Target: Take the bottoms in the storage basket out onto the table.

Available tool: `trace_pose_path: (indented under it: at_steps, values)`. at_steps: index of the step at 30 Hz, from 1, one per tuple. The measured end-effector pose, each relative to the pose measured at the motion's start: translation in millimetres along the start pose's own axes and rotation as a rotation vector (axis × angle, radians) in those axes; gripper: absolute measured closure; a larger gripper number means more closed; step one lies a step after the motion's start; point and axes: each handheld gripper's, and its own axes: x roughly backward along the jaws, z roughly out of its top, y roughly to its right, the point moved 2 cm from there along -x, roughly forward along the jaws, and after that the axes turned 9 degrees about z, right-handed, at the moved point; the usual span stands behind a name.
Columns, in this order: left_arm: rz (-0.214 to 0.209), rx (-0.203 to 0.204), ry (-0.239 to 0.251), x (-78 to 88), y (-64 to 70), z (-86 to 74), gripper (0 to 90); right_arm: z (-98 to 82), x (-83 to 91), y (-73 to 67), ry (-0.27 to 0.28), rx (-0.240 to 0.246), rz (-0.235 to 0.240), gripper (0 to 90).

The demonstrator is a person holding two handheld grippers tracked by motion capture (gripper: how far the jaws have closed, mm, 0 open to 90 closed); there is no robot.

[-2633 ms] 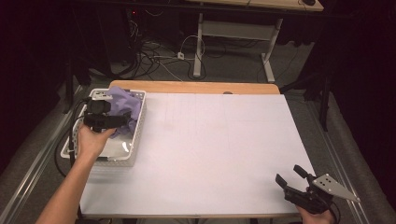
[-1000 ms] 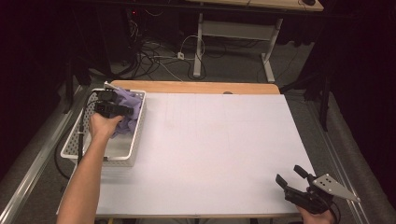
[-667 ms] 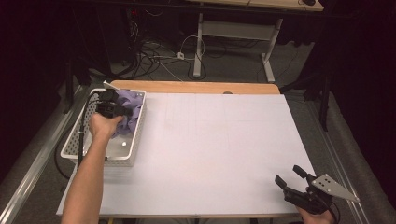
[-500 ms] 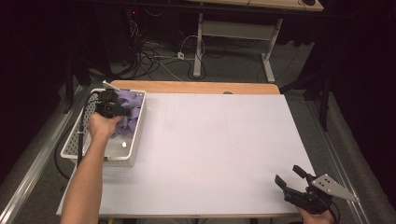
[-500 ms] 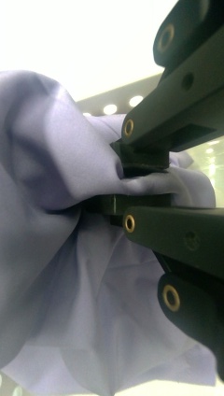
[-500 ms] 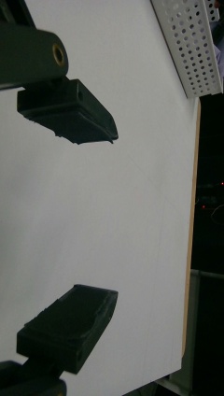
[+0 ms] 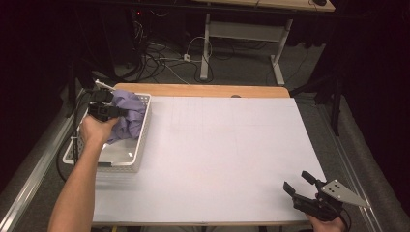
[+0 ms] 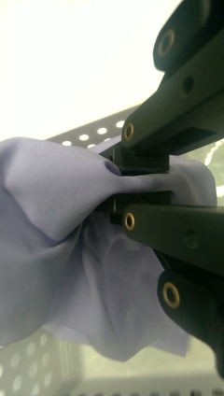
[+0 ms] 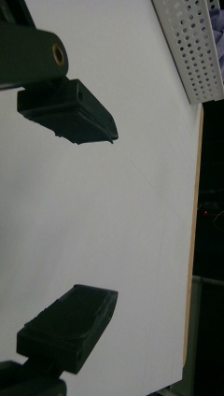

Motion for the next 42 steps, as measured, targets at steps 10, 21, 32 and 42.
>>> trace_pose_path:
  at_steps: [10,21,32,42]
  values:
    - [-0.002,-0.034,0.060,16.1,7.6,4.0,81.9,0.1,0.4,-0.4,0.002,0.001,0.000,20.6]
    - [-0.029,-0.020,0.103,34.4,1.3,1.9,81.9,0.1,0.0,-0.7,0.001,0.001,0.000,20.6]
    - [-0.028,-0.055,0.140,56.4,4.7,6.2,81.9,0.2,0.3,-0.7,0.004,0.002,-0.002,20.6]
    - [-0.030,-0.081,0.164,70.9,8.6,10.6,82.0,0.2,0.4,-0.7,0.006,0.001,-0.002,20.6]
